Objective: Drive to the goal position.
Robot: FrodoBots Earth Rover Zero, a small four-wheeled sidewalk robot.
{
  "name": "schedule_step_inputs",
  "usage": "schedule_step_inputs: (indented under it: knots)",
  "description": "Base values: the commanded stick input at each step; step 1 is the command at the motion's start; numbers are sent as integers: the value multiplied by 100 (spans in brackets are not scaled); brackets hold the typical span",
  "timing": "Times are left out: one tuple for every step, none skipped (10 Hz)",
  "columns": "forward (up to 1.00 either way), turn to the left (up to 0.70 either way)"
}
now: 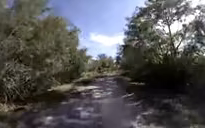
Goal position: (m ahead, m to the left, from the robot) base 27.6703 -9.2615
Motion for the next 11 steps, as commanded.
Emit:
schedule_step_inputs:
  knots:
    - [85,0]
    - [85,0]
    - [85,0]
    - [85,0]
    - [85,0]
    - [85,0]
    - [85,-18]
    - [85,-30]
    - [85,-29]
    - [85,0]
    - [85,0]
